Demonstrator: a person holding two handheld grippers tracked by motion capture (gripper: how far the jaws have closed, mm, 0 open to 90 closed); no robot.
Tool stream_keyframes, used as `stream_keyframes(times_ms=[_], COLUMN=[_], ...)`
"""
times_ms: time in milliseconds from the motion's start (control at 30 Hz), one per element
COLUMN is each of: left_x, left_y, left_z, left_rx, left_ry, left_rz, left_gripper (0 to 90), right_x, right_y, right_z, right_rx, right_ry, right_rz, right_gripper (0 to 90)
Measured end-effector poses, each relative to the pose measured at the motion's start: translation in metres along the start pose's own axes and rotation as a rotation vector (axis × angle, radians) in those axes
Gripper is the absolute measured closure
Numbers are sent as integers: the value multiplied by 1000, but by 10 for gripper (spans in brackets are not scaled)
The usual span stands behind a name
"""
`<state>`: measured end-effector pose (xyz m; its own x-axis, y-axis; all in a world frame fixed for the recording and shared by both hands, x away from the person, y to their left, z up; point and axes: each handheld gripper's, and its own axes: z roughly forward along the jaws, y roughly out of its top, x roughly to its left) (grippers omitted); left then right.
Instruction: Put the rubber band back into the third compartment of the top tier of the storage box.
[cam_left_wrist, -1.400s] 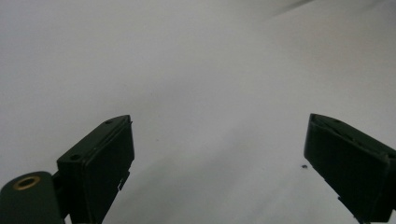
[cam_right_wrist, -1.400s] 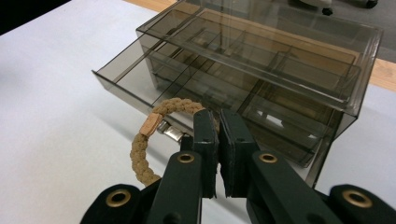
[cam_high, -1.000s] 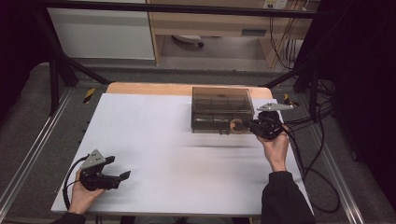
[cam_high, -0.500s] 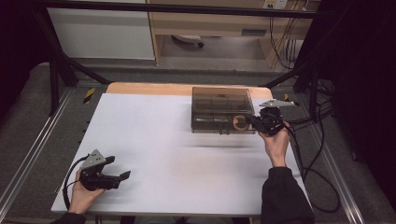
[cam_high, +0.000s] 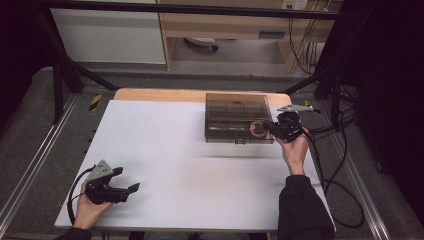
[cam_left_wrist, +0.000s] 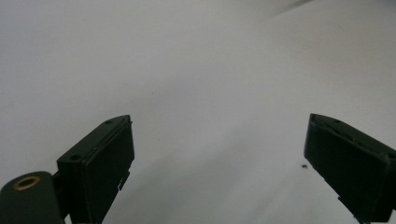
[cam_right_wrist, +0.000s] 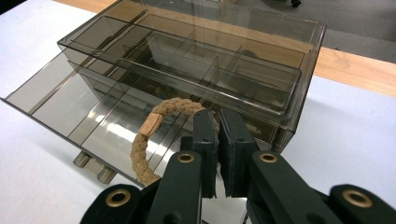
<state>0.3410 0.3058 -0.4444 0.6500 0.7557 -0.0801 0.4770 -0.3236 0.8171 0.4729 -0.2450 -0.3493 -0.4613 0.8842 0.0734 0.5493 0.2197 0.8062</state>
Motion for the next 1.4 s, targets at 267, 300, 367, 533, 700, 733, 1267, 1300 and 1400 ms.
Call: stream_keyframes(times_ms=[267, 300, 367, 533, 700, 733, 1267, 1300, 1400], left_x=[0, 0, 0, 0, 0, 0, 0, 0, 0], left_y=[0, 0, 0, 0, 0, 0, 0, 0, 0], left_z=[0, 0, 0, 0, 0, 0, 0, 0, 0], left_rx=[1, 1, 0, 1, 0, 0, 0, 0, 0], left_ry=[0, 0, 1, 0, 0, 0, 1, 1, 1], left_rz=[2, 2, 2, 2, 0, 0, 2, 2, 3], left_gripper=[81, 81, 81, 81, 81, 81, 81, 81, 81], right_x=[-3, -4, -6, -7, -6, -6, -4, -4, -3], right_y=[0, -1, -3, -6, -6, -6, -9, -9, -9], right_z=[7, 8, 9, 12, 14, 14, 19, 20, 22], right_rx=[17, 19, 22, 38, 44, 46, 98, 104, 119], right_ry=[-8, -10, -12, -19, -19, -22, -44, -44, -45], right_rz=[4, 8, 14, 11, 8, 7, -16, -19, -23], right_gripper=[860, 859, 860, 859, 859, 860, 855, 854, 845])
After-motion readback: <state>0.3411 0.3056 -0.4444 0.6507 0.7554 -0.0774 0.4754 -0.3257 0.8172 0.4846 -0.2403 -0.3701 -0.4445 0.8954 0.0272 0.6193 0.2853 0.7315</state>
